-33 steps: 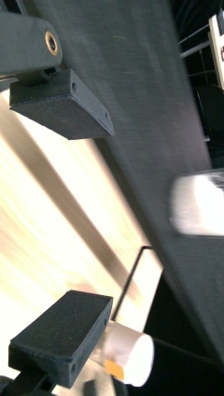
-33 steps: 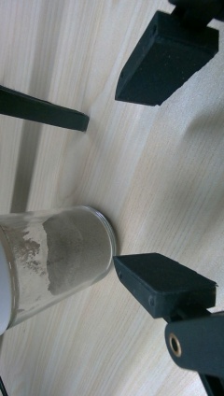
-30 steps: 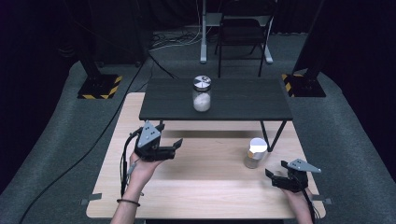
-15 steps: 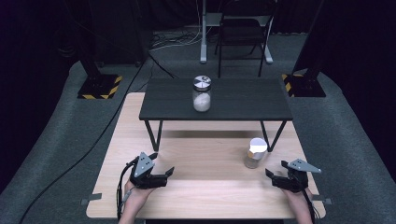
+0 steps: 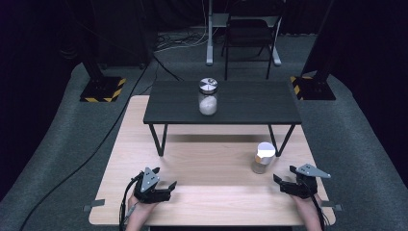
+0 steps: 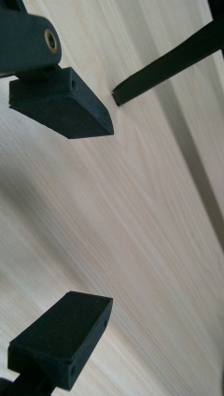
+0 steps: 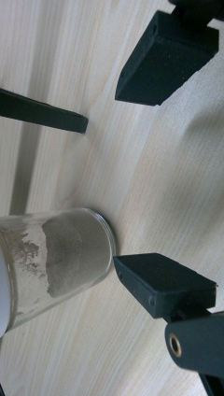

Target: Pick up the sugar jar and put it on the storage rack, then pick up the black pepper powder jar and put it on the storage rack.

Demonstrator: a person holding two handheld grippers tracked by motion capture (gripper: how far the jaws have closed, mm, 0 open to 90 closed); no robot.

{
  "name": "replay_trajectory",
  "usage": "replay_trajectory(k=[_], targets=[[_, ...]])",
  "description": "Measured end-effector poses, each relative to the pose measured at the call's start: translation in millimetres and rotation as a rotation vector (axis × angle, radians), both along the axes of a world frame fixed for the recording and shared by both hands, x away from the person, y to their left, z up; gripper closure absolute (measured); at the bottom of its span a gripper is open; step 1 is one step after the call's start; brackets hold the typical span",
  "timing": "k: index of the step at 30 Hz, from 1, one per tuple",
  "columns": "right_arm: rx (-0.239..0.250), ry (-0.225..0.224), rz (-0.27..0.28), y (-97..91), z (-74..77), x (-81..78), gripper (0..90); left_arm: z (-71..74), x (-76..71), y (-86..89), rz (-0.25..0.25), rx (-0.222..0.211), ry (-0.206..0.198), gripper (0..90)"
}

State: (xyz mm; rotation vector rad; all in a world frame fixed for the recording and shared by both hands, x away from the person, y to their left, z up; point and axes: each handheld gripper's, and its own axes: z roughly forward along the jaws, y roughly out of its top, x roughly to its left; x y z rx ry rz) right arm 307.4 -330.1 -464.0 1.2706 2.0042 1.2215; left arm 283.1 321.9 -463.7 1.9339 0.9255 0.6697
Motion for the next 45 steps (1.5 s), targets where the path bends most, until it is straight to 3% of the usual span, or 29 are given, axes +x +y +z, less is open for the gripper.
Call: replay_trajectory(k=[16,45], targets=[[-0.003,0.001,-0.001,0.7,0.2,0.1,16.1,1.5,2.3,-0.5,0.016,-0.009,0.022,12.8],[-0.004,0.000,0.003,0.4,0.2,0.4,16.1,2.5,2.7,-1.4,0.017,-0.003,0.029,11.8]])
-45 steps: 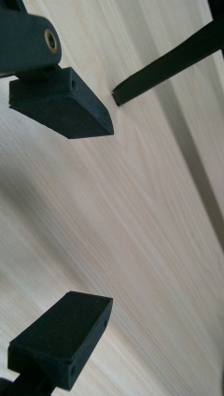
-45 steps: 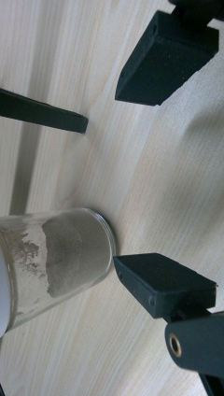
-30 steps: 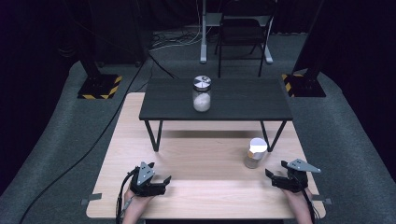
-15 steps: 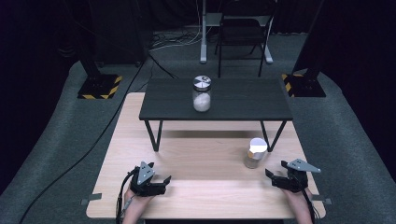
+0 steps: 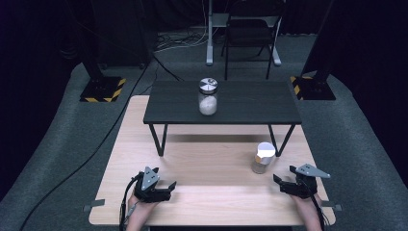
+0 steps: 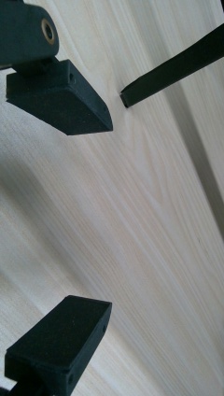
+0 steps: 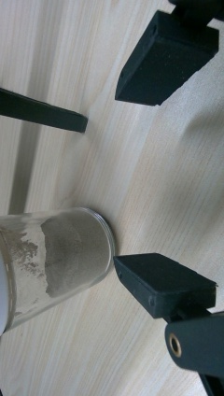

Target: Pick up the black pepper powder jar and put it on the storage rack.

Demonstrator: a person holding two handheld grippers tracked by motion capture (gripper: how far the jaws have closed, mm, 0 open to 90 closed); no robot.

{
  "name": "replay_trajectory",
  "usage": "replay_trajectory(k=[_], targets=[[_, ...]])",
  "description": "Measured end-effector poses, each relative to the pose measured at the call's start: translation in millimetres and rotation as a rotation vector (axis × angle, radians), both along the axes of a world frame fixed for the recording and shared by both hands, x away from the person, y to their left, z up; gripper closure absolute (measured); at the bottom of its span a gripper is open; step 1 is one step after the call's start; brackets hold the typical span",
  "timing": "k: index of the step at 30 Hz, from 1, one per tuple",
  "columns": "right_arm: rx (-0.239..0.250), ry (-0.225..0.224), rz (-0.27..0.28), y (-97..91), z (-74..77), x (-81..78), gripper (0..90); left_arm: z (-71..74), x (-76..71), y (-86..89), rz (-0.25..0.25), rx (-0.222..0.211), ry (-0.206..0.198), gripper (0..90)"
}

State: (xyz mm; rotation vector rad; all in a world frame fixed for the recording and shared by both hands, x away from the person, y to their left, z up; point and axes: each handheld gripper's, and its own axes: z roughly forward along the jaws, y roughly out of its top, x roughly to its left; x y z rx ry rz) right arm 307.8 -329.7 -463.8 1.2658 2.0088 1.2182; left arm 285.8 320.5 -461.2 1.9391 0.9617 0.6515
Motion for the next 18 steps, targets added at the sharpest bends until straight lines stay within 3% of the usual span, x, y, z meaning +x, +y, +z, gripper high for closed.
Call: replay_trajectory(k=[18], targets=[[0.022,-0.032,0.064,-1.3,-4.4,0.4,15.1,0.7,1.4,-0.3,0.001,0.000,0.008,11.8]])
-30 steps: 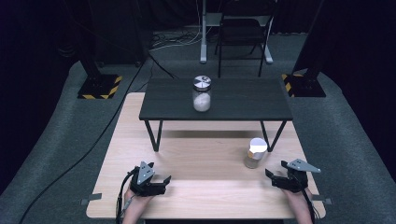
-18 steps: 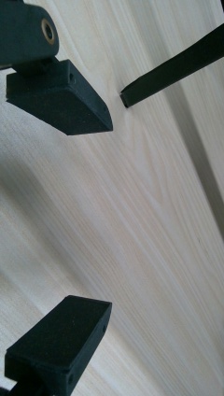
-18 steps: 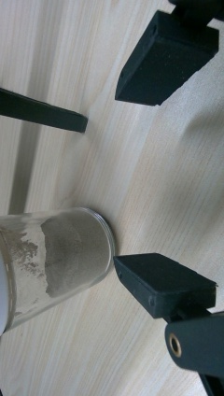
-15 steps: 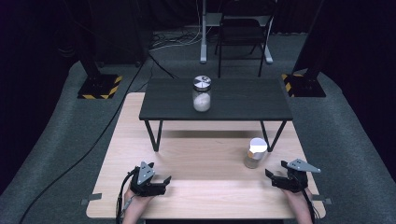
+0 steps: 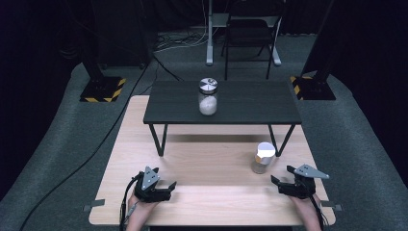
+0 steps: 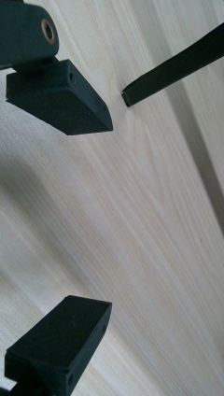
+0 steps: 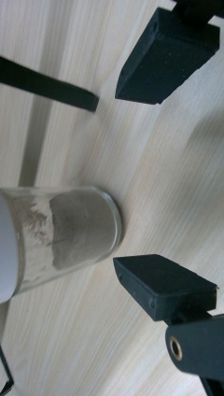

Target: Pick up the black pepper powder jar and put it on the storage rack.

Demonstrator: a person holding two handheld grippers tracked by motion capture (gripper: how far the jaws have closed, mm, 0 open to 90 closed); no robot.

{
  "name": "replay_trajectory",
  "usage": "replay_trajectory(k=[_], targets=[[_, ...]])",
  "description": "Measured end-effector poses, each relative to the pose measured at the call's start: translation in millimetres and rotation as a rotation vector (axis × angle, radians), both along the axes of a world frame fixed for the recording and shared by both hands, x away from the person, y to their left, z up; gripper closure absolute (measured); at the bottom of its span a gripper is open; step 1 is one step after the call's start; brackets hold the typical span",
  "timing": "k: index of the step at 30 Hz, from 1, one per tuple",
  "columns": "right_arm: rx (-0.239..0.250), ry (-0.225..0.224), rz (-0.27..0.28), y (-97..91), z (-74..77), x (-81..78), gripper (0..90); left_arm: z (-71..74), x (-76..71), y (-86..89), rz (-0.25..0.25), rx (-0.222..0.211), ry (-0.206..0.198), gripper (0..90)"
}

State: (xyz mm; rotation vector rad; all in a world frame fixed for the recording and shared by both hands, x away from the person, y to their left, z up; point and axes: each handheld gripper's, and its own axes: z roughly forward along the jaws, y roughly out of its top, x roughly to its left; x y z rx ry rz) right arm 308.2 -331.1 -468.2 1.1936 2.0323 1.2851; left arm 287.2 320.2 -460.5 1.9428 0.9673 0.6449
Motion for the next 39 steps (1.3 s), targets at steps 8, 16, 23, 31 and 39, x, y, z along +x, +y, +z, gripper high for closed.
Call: replay_trajectory(k=[8,16,23,31,39], targets=[[0.010,-0.013,0.035,4.7,-1.3,4.7,14.9,0.3,0.6,-0.1,-0.001,0.001,0.003,11.7],[0.005,-0.025,0.077,14.0,1.4,20.1,14.7,0.8,1.4,0.2,0.001,-0.002,0.010,11.5],[-0.004,-0.033,0.095,23.0,7.2,30.2,14.6,0.9,1.8,0.5,-0.001,-0.003,0.011,11.5],[0.020,-0.027,0.106,27.1,4.7,41.5,14.5,1.2,2.0,0.3,-0.002,0.000,0.012,11.5],[0.002,-0.041,0.121,39.7,8.4,52.8,19.5,1.1,2.1,0.4,-0.002,-0.001,0.012,11.4]])
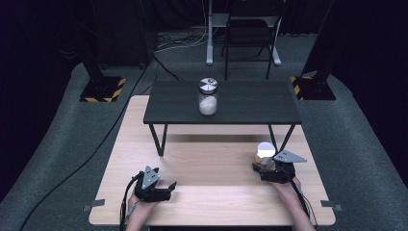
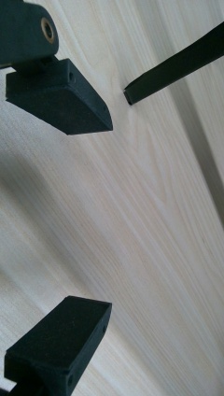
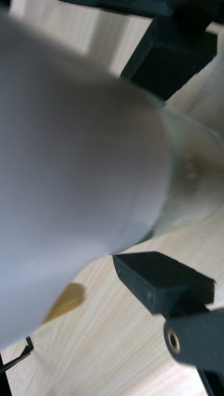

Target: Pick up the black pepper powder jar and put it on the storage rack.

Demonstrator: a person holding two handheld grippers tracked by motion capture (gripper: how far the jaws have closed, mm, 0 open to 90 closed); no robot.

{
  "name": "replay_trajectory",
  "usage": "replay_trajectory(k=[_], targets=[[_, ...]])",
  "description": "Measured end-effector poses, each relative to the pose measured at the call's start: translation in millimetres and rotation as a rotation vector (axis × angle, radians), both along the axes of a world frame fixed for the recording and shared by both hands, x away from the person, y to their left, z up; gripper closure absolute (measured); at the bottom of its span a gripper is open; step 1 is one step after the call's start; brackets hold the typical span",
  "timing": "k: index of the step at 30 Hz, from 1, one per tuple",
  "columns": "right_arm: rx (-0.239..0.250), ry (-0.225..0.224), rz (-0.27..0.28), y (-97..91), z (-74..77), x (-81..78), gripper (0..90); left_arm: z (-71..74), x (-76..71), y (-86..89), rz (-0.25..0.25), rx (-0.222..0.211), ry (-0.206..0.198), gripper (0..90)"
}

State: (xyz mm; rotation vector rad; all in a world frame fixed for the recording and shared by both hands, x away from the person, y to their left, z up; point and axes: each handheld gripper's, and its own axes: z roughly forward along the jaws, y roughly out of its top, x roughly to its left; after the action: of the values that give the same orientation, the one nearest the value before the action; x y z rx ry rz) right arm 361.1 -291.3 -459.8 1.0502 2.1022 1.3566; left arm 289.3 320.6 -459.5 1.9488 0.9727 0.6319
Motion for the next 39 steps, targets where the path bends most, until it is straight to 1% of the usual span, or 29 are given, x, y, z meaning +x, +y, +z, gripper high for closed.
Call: replay_trajectory(k=[1,2,3,4,5,7,10,13,14,17,19,23,26,30,33,37,38,39], targets=[[-0.003,0.006,0.006,1.0,1.5,2.2,21.5,0.2,0.2,0.1,0.000,0.001,0.001,11.4],[-0.014,-0.001,0.003,3.4,2.2,2.4,24.4,0.2,0.3,0.3,-0.001,0.000,0.002,11.4],[-0.031,-0.009,-0.005,6.0,3.4,1.6,29.5,0.3,0.4,0.4,-0.001,0.000,0.002,11.4],[-0.035,-0.012,-0.002,5.8,4.1,2.4,29.4,0.2,0.3,0.3,-0.001,0.000,0.002,11.4],[-0.033,-0.003,0.002,5.3,5.4,4.2,29.6,0.2,0.4,0.3,-0.002,0.000,0.002,11.4],[-0.045,0.003,0.003,6.5,8.6,5.0,29.7,0.2,0.5,0.4,-0.001,0.000,0.002,11.4],[-0.059,0.017,0.003,8.1,13.6,5.2,29.8,0.3,0.7,0.2,-0.001,0.000,0.003,11.4],[-0.060,0.019,0.005,7.6,16.2,3.8,29.8,0.5,1.0,0.1,-0.001,0.000,0.005,11.4],[-0.060,0.024,0.009,6.0,20.8,2.4,29.9,0.6,1.0,0.1,-0.001,0.000,0.005,11.4],[-0.056,0.017,0.016,3.0,30.5,-1.0,29.8,0.8,1.4,0.0,0.001,0.000,0.009,11.4],[-0.050,0.020,0.025,-0.5,38.9,-1.7,29.8,0.9,1.5,-0.1,0.002,0.000,0.009,11.4],[-0.066,0.026,0.027,-2.6,60.1,-3.9,29.8,1.0,1.6,-0.2,0.002,0.001,0.010,11.4],[-0.064,0.025,0.032,-6.5,77.0,-5.6,29.8,1.1,1.8,-0.6,0.001,0.004,0.010,11.4],[-0.061,0.010,0.029,-11.4,99.4,-9.3,29.8,1.7,2.4,-1.9,0.002,0.009,0.014,11.4],[-0.053,0.008,0.025,-15.3,115.7,-9.4,29.8,1.8,2.4,-2.2,0.002,0.011,0.014,11.4],[-0.059,0.000,0.020,-17.8,138.3,-9.4,29.9,2.0,2.6,-2.0,0.002,0.011,0.016,11.4],[-0.059,0.000,0.020,-17.8,138.3,-9.4,29.9,2.0,2.6,-2.0,0.002,0.011,0.016,11.4],[-0.060,-0.002,0.019,-18.8,148.9,-8.6,29.9,1.9,2.5,-2.1,0.002,0.011,0.015,11.4]])
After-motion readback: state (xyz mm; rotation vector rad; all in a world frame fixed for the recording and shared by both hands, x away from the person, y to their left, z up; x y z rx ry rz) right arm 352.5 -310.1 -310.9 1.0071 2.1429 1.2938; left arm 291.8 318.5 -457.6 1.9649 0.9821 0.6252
